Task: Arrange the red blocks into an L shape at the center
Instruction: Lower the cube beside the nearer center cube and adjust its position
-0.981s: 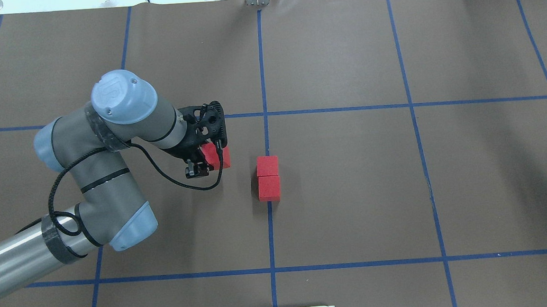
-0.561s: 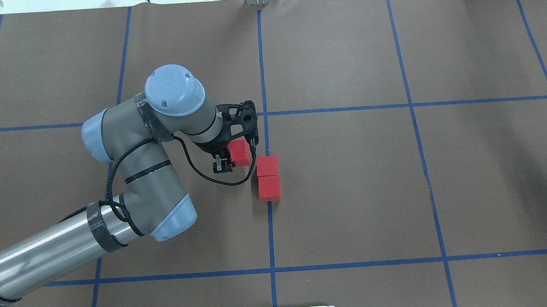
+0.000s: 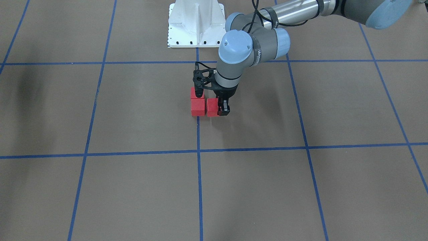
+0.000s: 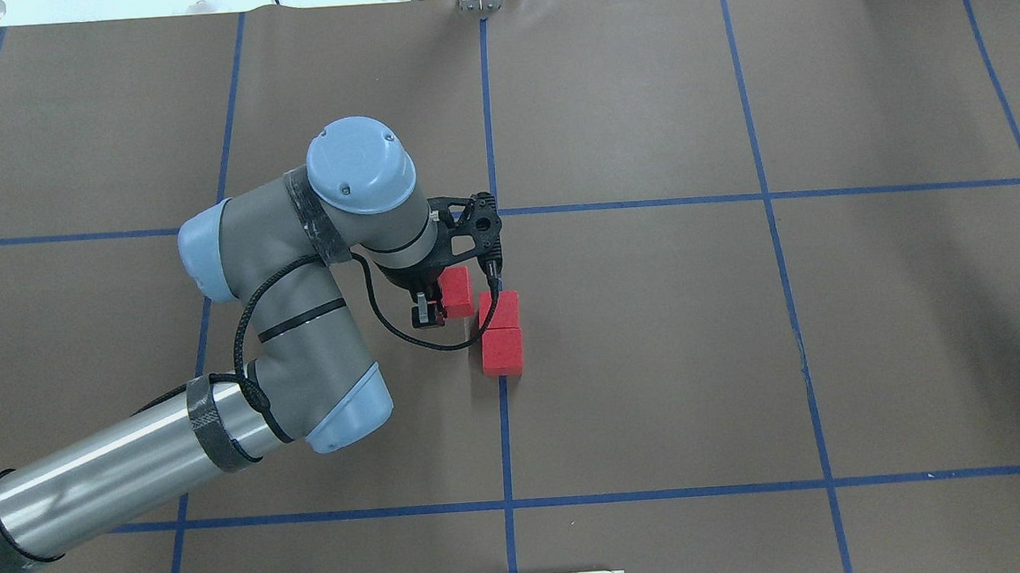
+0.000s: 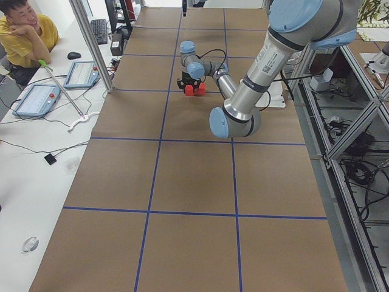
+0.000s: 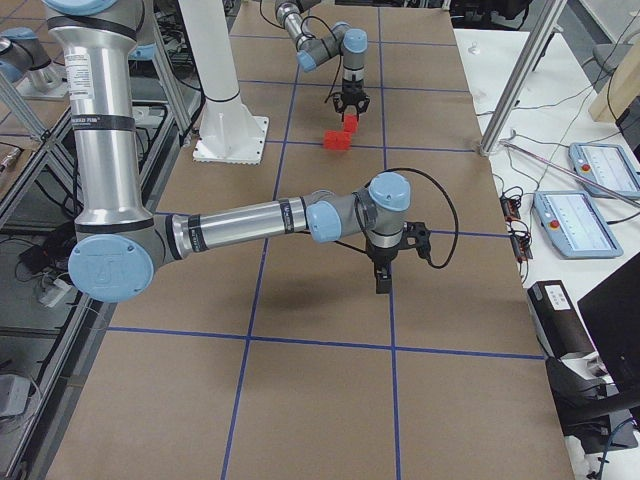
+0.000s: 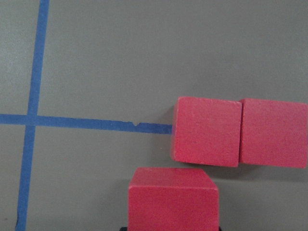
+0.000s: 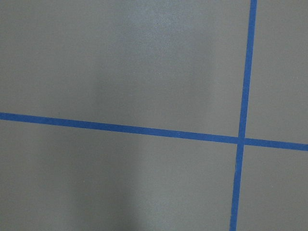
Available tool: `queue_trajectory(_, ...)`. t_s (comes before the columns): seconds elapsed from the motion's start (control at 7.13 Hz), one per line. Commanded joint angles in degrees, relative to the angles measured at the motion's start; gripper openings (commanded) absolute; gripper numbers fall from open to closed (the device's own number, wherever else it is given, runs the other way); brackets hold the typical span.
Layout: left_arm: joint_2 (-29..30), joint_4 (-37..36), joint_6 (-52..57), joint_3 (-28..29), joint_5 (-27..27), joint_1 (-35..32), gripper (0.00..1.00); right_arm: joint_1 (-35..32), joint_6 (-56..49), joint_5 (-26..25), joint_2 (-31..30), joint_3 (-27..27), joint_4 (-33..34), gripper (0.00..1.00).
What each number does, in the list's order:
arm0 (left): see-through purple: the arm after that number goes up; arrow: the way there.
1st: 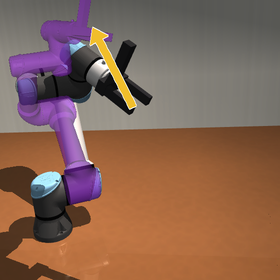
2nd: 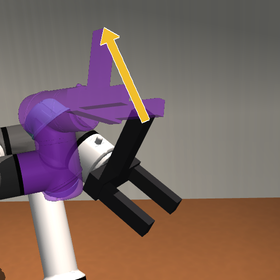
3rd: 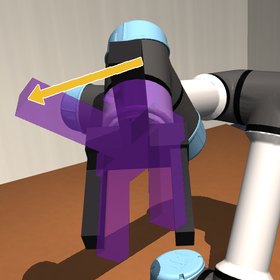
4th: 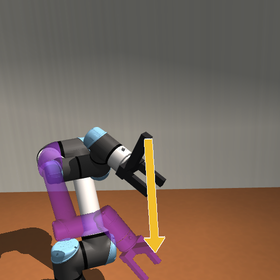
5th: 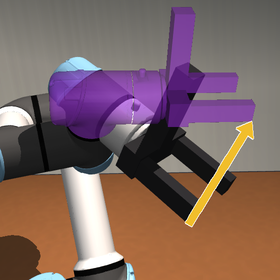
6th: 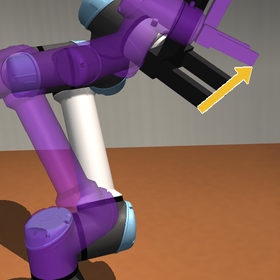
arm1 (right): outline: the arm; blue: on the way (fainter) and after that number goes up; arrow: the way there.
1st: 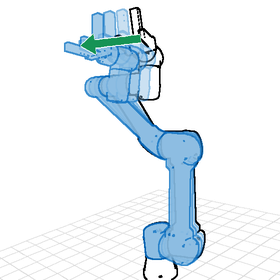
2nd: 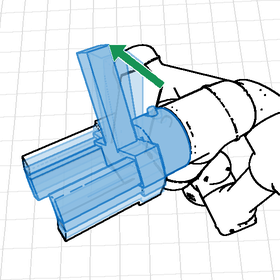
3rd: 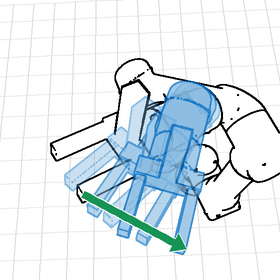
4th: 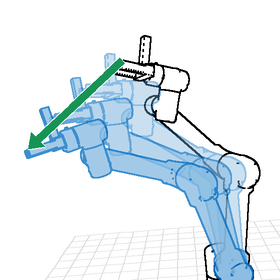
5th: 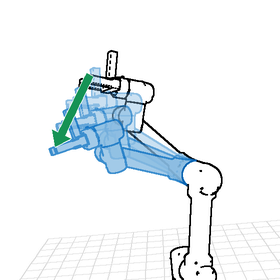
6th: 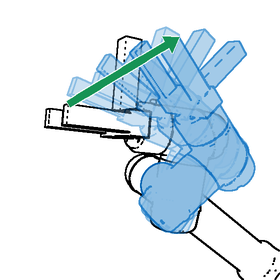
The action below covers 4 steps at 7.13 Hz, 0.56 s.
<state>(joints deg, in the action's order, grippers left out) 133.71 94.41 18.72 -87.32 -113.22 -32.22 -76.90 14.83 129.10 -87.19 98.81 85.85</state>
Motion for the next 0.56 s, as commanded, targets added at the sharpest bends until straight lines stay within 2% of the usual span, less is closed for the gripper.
queue_trajectory(0.0, 0.06, -1.16, 0.09, 0.04, 0.02, 1.28, 0.00, 0.00, 0.03, 0.01, 0.00, 0.07, 0.01, 1.00)
queue_trajectory(0.28, 0.06, -1.16, 0.01, 0.13, 0.02, 1.89, 0.01, 0.00, 0.03, 0.01, 0.00, 0.07, -0.07, 1.00)
queue_trajectory(0.42, 0.06, -1.16, 0.01, 0.13, 0.02, 2.07, 0.04, 0.00, 0.03, 0.01, 0.00, 0.07, -0.07, 1.00)
